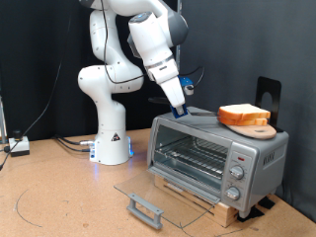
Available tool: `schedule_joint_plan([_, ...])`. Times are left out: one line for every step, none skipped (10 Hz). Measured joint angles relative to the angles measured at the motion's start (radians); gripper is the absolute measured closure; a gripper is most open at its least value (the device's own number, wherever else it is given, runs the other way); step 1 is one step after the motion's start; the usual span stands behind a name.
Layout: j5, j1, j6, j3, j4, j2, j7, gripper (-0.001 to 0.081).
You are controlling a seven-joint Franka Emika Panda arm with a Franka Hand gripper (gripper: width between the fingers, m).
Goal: Make a piece of toast with the oven
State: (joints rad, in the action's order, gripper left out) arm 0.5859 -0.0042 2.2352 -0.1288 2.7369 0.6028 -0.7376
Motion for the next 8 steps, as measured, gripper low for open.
schedule_joint_plan([-0.012,-0.008,-0.005,0.0,0.002,0.0,0.0,0.041])
schedule_joint_plan([-0.014,-0.014,-0.007,0.001,0.003,0.0,0.0,0.041])
schedule_joint_plan([-0.014,-0.016,-0.007,0.002,0.004,0.0,0.0,0.041])
schedule_joint_plan([-0.011,-0.016,-0.007,0.003,0.004,0.0,-0.001,0.041])
schedule_joint_plan([-0.005,-0.015,-0.007,0.004,0.004,0.0,-0.002,0.041])
schedule_joint_plan([-0.001,-0.014,-0.006,0.004,0.004,0.0,-0.002,0.041])
schedule_joint_plan([0.004,-0.012,-0.005,0.003,0.004,0.001,-0.003,0.041])
schedule_joint_plan([0.009,-0.011,-0.004,0.001,0.004,0.0,-0.003,0.041])
